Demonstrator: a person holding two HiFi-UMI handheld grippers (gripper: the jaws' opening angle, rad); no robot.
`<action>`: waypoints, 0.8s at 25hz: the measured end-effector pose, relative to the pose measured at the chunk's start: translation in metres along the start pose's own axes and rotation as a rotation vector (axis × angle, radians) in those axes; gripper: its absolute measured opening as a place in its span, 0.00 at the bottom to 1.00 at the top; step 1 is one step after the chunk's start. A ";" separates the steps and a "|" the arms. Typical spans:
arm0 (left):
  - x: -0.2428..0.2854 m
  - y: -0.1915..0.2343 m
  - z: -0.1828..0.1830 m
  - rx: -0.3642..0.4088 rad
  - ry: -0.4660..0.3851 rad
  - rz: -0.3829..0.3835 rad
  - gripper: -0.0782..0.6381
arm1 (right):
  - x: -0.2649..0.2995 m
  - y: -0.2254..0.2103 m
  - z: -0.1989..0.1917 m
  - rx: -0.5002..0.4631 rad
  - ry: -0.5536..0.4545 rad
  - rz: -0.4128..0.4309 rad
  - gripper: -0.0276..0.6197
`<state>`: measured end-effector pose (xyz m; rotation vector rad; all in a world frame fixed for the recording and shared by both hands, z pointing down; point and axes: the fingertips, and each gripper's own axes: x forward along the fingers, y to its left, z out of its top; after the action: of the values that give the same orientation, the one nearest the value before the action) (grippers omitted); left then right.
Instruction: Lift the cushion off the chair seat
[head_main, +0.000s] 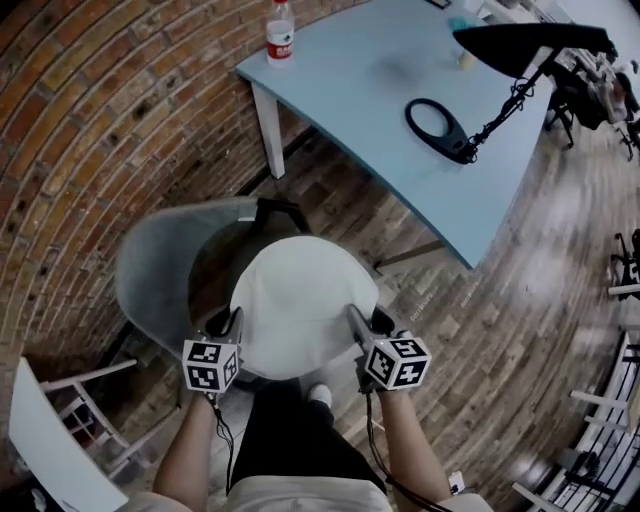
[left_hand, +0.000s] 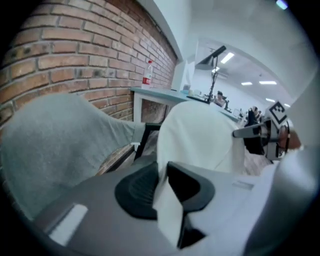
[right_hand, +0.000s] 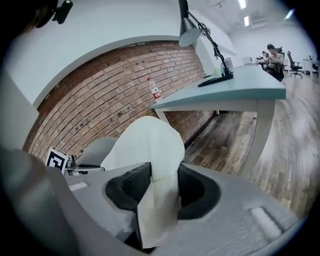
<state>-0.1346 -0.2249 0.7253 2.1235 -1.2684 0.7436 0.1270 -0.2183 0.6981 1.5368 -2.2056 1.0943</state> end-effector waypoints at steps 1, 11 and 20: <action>-0.014 -0.008 0.009 -0.001 -0.009 0.000 0.19 | -0.015 0.006 0.009 -0.004 -0.014 0.004 0.28; -0.149 -0.081 0.092 -0.007 -0.155 0.010 0.18 | -0.153 0.061 0.091 -0.064 -0.153 0.054 0.26; -0.250 -0.120 0.132 0.058 -0.282 0.049 0.18 | -0.239 0.106 0.132 -0.117 -0.254 0.087 0.26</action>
<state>-0.1035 -0.1199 0.4384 2.3134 -1.4638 0.5182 0.1619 -0.1236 0.4232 1.6202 -2.4743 0.8140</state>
